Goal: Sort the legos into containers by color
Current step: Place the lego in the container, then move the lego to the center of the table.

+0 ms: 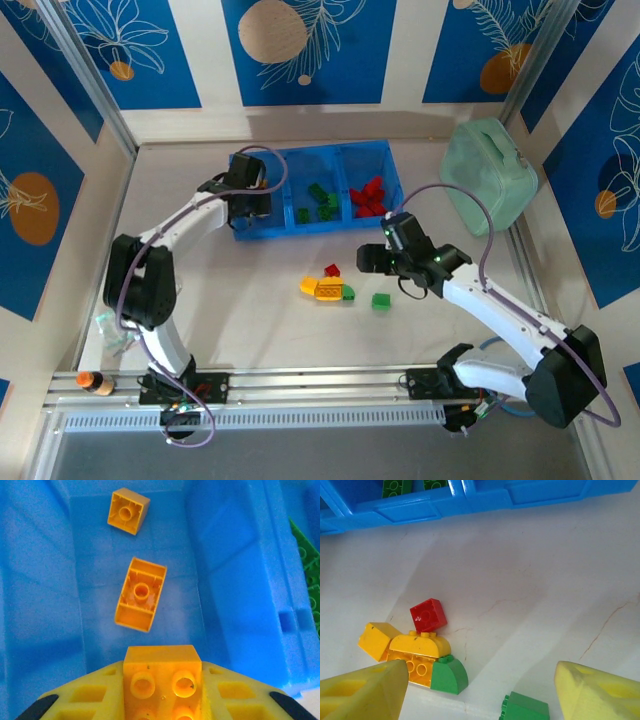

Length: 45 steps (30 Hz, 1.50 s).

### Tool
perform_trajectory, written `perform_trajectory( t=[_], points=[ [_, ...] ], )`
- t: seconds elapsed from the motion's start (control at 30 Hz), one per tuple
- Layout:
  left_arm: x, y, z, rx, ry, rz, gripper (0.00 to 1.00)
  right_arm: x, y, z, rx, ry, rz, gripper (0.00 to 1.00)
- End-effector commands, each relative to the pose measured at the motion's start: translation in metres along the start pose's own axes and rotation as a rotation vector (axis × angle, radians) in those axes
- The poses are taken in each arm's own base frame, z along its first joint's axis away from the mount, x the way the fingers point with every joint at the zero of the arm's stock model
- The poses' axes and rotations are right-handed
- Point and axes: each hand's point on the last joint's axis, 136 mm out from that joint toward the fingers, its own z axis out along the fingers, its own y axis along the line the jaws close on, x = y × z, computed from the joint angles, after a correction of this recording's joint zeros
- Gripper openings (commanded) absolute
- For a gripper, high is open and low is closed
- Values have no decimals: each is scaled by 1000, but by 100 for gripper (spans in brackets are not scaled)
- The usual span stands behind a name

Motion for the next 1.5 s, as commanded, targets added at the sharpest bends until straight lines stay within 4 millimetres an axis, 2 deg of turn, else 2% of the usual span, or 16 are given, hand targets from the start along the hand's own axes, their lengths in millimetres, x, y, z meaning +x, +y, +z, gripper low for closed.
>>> perform_trajectory(
  t=[0.0, 0.13, 0.2, 0.4, 0.5, 0.77, 0.9, 1.1, 1.23, 1.47],
  points=[
    [-9, -1, 7, 7, 26, 21, 37, 9, -7, -4, 10, 17, 21, 77],
    [-12, -7, 3, 28, 51, 18, 71, 9, -10, -9, 18, 13, 16, 77],
    [-14, -14, -9, 40, 22, 29, 77, 9, -11, -11, 16, 11, 15, 77],
    [-7, -28, -52, 56, -41, 81, 80, 6, -8, -12, -7, 8, 14, 77],
    [14, -43, -68, 78, -44, 125, 80, 4, -6, -10, -12, 1, 15, 77],
    [91, -87, -92, 144, 2, 227, 80, -3, 2, -4, -43, 16, 14, 78],
    [122, -98, -86, 197, 41, 210, 80, -6, 6, 1, -66, 29, 26, 80],
    [159, -104, -62, 174, 116, 226, 78, -7, 11, 4, -82, 39, 30, 80],
    [171, -107, -51, 174, 135, 214, 78, -5, 8, 2, -74, 38, 29, 80],
    [178, -115, -42, 186, 155, 210, 75, 1, 6, 8, -75, 50, 37, 80]
  ],
)
